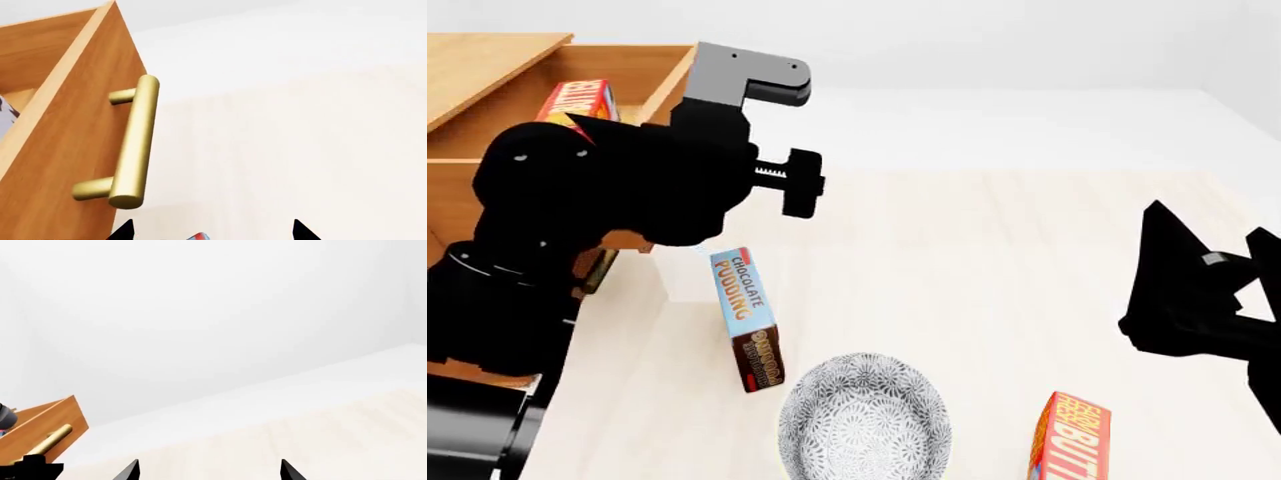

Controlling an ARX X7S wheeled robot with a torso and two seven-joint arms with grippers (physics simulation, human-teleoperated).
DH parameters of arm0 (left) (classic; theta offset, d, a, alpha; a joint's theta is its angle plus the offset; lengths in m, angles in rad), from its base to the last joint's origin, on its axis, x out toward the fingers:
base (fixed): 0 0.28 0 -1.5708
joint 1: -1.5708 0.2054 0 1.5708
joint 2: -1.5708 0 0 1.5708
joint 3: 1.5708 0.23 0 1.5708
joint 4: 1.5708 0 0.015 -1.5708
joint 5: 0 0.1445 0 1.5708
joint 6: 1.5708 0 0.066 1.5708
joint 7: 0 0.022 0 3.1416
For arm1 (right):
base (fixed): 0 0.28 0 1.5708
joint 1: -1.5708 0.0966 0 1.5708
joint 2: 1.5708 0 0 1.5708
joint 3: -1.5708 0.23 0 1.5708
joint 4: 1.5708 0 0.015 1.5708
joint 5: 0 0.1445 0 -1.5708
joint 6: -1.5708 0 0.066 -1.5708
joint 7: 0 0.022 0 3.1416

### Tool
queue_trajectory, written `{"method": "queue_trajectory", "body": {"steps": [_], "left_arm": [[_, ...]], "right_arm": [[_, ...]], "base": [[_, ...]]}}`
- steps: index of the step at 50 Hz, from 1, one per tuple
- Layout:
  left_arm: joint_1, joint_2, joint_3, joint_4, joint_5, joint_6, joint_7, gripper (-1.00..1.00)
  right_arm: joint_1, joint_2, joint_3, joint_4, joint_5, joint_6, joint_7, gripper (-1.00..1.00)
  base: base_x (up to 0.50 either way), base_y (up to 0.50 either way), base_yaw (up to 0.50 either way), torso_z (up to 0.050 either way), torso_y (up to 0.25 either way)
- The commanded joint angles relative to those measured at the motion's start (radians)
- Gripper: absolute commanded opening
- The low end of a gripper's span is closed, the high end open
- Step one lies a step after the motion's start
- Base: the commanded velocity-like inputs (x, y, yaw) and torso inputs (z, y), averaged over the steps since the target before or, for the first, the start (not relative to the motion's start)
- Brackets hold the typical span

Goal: Put the butter at the front in the top drawer of the cabinet and close it.

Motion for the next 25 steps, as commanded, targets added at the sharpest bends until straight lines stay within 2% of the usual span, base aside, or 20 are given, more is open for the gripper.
{"method": "queue_trajectory", "body": {"steps": [1, 14, 25], "left_arm": [[0.003, -0.043, -0.013, -0.014, 0.032, 0.021, -0.023, 1.0], [-0.005, -0.08, -0.022, -0.032, 0.053, 0.045, -0.031, 1.0], [-0.013, -0.126, 0.012, -0.059, 0.132, 0.085, -0.023, 1.0]], "right_arm": [[-0.01, 0.0, -0.006, -0.001, -0.013, -0.014, 0.004, 1.0], [-0.016, 0.0, -0.006, 0.003, -0.018, -0.017, 0.001, 1.0], [-0.013, 0.0, 0.0, 0.007, -0.011, -0.01, -0.005, 1.0]], "base": [[0.0, 0.0, 0.0, 0.0, 0.0], [0.0, 0.0, 0.0, 0.0, 0.0], [0.0, 0.0, 0.0, 0.001, 0.001]]}}
